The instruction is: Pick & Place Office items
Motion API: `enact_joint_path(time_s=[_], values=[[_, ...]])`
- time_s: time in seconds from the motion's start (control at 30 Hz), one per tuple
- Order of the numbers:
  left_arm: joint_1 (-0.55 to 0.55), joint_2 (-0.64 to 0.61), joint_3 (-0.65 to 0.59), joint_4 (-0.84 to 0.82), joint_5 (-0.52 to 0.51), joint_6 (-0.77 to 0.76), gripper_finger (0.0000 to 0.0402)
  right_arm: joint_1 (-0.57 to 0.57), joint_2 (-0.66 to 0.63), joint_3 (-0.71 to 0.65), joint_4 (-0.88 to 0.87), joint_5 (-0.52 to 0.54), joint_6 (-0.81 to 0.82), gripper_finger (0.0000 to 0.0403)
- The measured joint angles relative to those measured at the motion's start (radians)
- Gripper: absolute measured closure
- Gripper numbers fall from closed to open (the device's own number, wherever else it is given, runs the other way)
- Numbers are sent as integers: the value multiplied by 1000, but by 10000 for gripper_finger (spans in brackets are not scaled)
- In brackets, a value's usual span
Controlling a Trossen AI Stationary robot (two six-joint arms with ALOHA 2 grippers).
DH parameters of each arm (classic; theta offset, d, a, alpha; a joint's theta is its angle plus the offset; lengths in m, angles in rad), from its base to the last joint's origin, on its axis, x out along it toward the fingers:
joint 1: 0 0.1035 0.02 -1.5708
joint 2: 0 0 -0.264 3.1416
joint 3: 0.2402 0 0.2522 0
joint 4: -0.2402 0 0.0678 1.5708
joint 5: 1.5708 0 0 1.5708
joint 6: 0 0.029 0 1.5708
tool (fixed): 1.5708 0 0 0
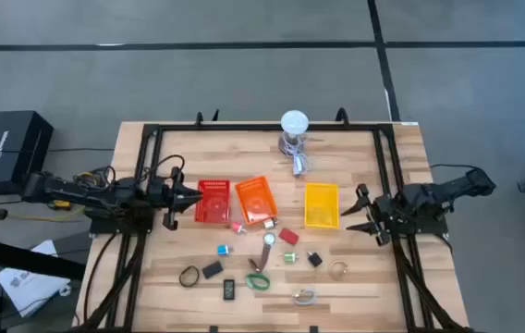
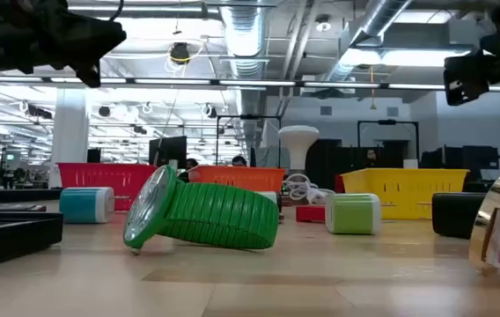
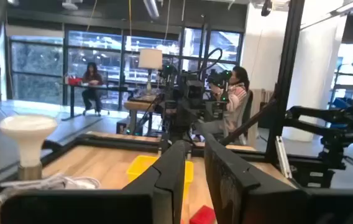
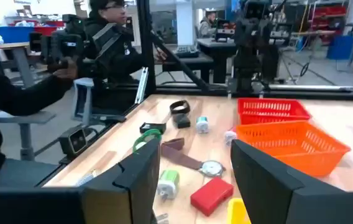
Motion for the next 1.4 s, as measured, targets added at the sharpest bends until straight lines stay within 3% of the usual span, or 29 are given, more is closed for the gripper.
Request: enact_joint_path(time_s=[0.2, 0.33, 0.5, 0.67, 0.83, 1.4], values=[[-7, 98, 59, 43, 40, -33, 336, -50, 0, 0, 236, 150, -118, 214], [-40, 239, 157, 45, 39, -53, 320, -83, 27, 1, 268, 149, -91, 214], [-114, 440, 293, 14, 14, 51, 310, -90, 68, 1, 259, 148, -45, 214], [-203, 569, 451, -214, -108, 69, 305, -90, 85, 1, 261, 148, -45, 214], [-279, 651, 574, -437, -188, -65, 300, -90, 85, 1, 263, 148, -45, 214], [-401, 935, 600, -466, -188, -389, 288, -90, 85, 1, 256, 148, -43, 214]])
